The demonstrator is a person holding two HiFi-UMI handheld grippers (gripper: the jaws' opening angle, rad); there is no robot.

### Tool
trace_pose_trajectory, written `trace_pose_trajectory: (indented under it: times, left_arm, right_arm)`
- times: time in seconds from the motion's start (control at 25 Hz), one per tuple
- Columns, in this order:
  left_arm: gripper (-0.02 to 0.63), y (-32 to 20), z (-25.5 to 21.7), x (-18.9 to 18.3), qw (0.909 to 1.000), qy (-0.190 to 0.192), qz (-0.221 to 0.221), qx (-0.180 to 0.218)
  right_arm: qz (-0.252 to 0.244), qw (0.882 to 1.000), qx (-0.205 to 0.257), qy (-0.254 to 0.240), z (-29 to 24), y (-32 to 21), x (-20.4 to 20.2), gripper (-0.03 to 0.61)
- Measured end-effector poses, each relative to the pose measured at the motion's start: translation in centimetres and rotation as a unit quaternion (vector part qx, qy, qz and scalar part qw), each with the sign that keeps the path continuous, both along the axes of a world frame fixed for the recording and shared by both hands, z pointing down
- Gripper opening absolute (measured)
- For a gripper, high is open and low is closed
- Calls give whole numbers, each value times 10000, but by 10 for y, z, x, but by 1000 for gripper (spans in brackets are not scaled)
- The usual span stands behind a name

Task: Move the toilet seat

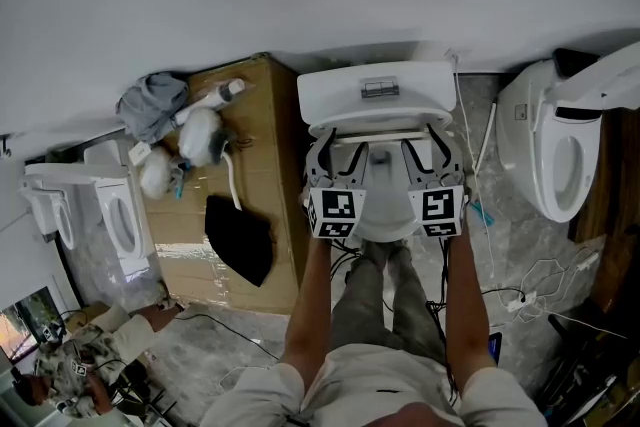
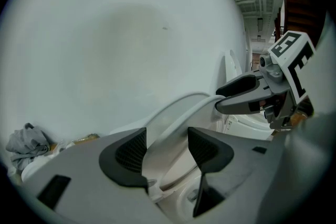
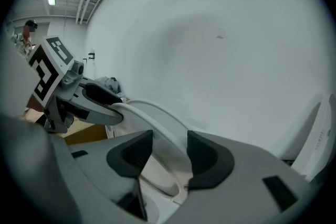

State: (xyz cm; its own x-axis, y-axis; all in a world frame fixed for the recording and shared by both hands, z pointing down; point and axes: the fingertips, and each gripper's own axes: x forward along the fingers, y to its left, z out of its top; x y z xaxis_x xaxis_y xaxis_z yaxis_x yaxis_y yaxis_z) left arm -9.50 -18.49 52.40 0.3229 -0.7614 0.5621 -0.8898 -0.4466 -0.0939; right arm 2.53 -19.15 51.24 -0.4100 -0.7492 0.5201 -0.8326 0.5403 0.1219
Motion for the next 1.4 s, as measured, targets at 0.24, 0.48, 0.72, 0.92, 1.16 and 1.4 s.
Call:
trace_pose_trajectory:
  times: [0.24, 0.48, 0.72, 0.92, 1.16, 1.4]
  left_arm:
    - [253, -12, 0, -1, 10000, 17, -20, 24]
    - [253, -17, 1, -2, 10000, -34, -55, 54]
    - [253, -19, 2, -2, 9999, -76, -102, 30]
    - [252, -18, 0, -3, 9998, -159, -139, 4]
    - [252, -13, -9, -2, 9995, -206, -202, 90]
    - [244, 7, -30, 1, 9997, 33, -201, 153]
  right_arm:
    - [12, 10000, 80, -21, 0, -12, -2, 228]
    - [5, 9999, 136, -34, 1, -18, -3, 228]
    - [-12, 9999, 129, 22, 2, -20, -3, 229]
    - [3, 9999, 109, 51, 1, -20, -3, 229]
    - [-15, 9994, 145, 310, -3, -26, -4, 229]
    - [67, 9992, 230, 326, -25, -5, -2, 229]
